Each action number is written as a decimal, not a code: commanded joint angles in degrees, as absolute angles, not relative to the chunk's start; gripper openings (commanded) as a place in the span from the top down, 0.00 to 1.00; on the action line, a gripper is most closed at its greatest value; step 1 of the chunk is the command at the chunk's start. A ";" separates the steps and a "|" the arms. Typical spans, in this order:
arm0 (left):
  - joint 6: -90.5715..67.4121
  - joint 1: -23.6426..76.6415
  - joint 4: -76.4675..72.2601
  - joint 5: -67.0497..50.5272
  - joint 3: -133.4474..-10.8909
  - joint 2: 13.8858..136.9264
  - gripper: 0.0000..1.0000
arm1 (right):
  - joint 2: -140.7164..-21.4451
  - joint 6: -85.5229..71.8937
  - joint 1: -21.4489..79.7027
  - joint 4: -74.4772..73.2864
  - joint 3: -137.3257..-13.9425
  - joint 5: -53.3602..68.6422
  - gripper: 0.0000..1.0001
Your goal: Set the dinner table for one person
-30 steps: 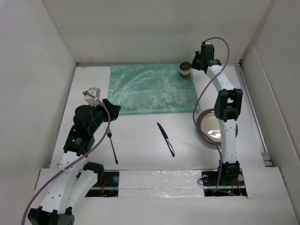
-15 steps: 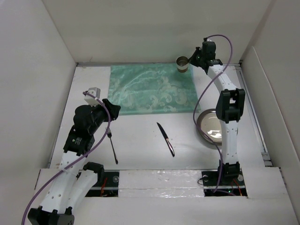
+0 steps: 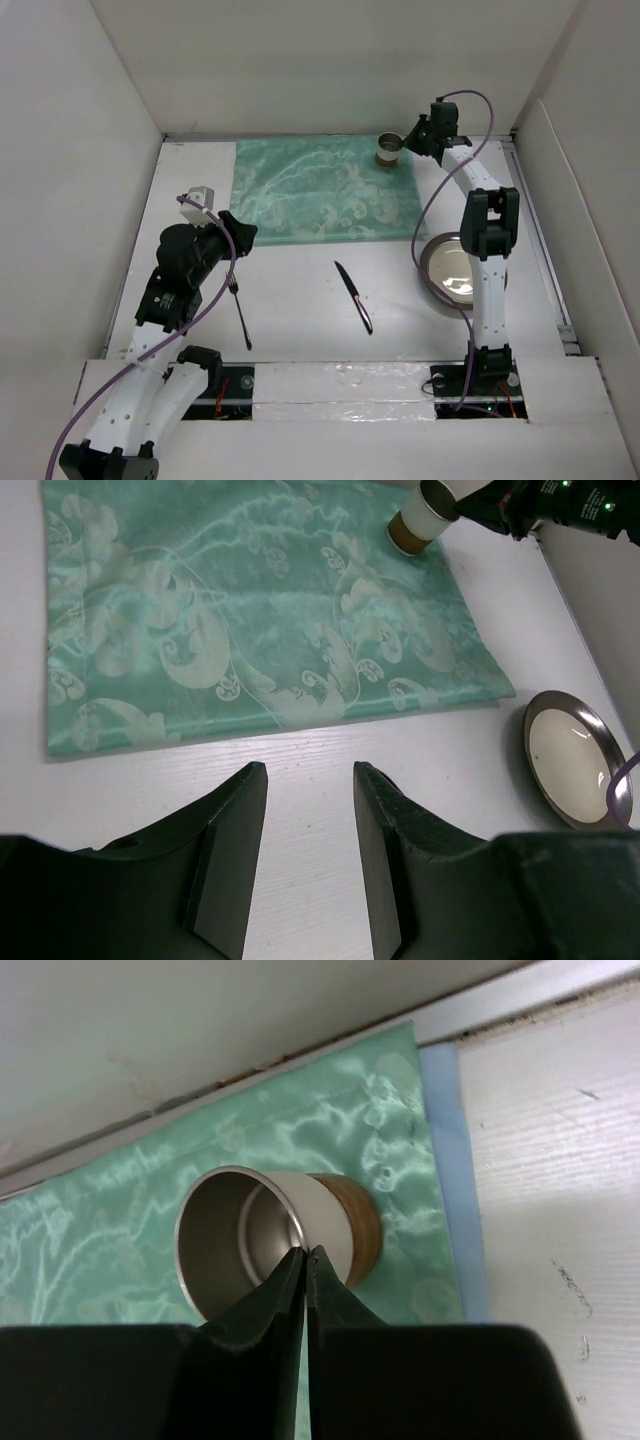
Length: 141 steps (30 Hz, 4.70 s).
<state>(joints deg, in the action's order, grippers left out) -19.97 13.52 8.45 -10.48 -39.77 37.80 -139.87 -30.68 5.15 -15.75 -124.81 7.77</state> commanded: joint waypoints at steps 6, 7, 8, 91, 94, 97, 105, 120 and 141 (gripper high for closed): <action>-19.42 13.71 5.71 -11.16 -40.96 37.44 0.63 | -134.66 -33.84 2.72 -6.95 -116.03 11.77 0.60; -19.51 13.71 5.63 -11.34 -40.87 37.35 0.63 | -133.60 -33.84 2.72 -6.60 -115.41 12.21 0.57; -19.51 13.71 5.54 -11.51 -40.78 37.27 0.63 | -130.90 -33.84 2.72 -6.24 -114.62 13.00 0.51; -20.57 14.77 7.47 -13.01 -40.43 25.74 0.65 | -40.07 -48.24 -1.73 -3.20 -39.65 19.51 1.00; -20.65 14.77 7.03 -11.96 -40.08 26.80 0.65 | -49.45 -50.45 6.21 12.01 -38.67 20.04 1.00; -20.83 14.77 6.94 -10.29 -39.73 27.42 0.65 | -62.90 -51.06 14.93 23.97 -41.47 19.16 1.00; -21.01 14.07 6.68 -7.82 -39.20 29.61 0.66 | -97.06 -59.75 19.60 49.56 -57.37 21.18 1.00; -20.74 12.13 6.33 -11.86 -39.81 33.31 0.66 | -123.31 -70.57 21.79 53.71 -78.31 20.75 1.00; -20.74 12.13 6.15 -12.75 -39.73 32.69 0.66 | -125.42 -67.42 21.80 46.23 -78.66 14.94 1.00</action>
